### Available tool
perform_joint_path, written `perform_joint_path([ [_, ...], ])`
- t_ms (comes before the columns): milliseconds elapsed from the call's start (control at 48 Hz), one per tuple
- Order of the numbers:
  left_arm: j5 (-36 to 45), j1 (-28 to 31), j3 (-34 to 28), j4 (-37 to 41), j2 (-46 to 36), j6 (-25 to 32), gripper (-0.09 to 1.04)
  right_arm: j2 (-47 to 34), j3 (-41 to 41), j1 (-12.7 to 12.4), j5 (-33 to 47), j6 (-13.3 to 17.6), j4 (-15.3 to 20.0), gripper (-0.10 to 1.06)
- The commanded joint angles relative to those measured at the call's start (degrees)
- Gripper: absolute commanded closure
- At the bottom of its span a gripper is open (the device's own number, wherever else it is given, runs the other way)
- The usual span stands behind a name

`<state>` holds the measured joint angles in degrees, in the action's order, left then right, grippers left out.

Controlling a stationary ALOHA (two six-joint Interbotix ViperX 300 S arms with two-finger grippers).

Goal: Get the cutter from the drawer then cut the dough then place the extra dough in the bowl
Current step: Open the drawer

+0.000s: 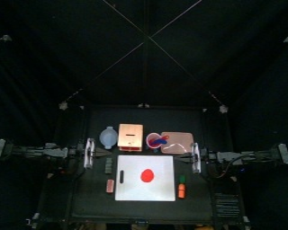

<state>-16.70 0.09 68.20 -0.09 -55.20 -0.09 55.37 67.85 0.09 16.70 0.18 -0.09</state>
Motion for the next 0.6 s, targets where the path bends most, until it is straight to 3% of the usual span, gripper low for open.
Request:
perform_joint_path([
  [21,-5.45,1.05,-0.26,-2.11,5.19,-0.62,0.88,-3.08,-1.41,-1.58,1.23,-0.62,-0.44,1.01],
  [333,-20.04,-1.85,-0.26,-15.47,21.09,-4.75,0.87,-26.72,-13.01,-9.14,10.11,-0.44,-9.23,1.01],
  [604,-31.38,-5.98,-0.09,-33.4,32.87,-14.59,0.86,-47.9,-26.28,-15.47,19.95,-0.44,-13.45,1.01],
])
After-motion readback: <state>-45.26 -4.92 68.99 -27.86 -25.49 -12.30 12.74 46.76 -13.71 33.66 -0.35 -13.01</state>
